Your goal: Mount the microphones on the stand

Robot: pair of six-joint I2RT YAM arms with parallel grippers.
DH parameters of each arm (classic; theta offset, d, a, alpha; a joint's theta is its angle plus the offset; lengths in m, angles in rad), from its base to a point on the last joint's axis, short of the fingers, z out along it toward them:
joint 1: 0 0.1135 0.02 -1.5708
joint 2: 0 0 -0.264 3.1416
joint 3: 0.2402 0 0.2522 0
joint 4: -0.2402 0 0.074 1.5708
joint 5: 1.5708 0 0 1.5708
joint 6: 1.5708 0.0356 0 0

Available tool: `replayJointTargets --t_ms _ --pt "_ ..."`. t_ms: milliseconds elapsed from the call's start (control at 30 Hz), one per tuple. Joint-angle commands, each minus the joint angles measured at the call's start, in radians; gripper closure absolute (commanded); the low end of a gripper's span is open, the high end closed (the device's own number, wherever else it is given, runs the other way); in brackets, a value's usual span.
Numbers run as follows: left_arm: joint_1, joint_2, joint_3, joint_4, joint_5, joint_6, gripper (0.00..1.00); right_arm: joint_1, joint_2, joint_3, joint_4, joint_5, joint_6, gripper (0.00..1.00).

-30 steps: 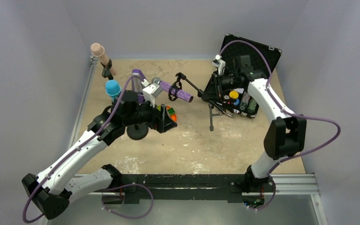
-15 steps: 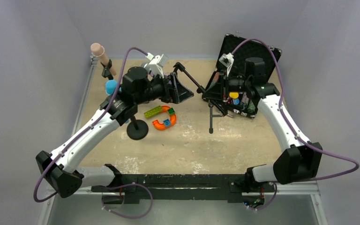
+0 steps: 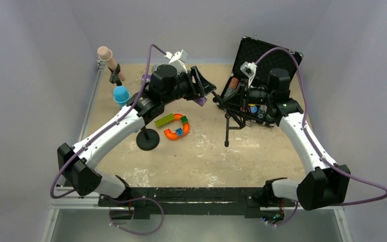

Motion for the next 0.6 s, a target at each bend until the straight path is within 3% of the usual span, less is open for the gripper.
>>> replayJointTargets --t_ms 0,100,233,367,467,567 --pt "-0.006 0.041 0.094 0.049 -0.064 -0.008 0.38 0.008 -0.074 -0.02 0.183 -0.082 0.007 1.0" --pt "-0.006 0.071 0.121 0.048 -0.059 -0.003 0.41 0.009 -0.1 -0.049 0.192 -0.044 -0.012 1.0" --pt "-0.007 0.107 0.159 0.048 -0.042 0.013 0.57 0.021 -0.123 -0.083 0.231 0.005 -0.044 1.0" --pt "-0.006 0.135 0.219 0.033 -0.029 0.098 0.99 0.033 -0.127 -0.082 0.201 0.047 -0.11 1.0" --pt "-0.006 0.162 0.273 0.009 -0.004 0.23 1.0 0.033 -0.11 -0.045 0.082 0.02 -0.211 0.98" --pt "-0.006 0.179 0.296 0.0 0.037 0.358 1.0 0.03 -0.095 0.014 -0.11 -0.016 -0.343 0.65"
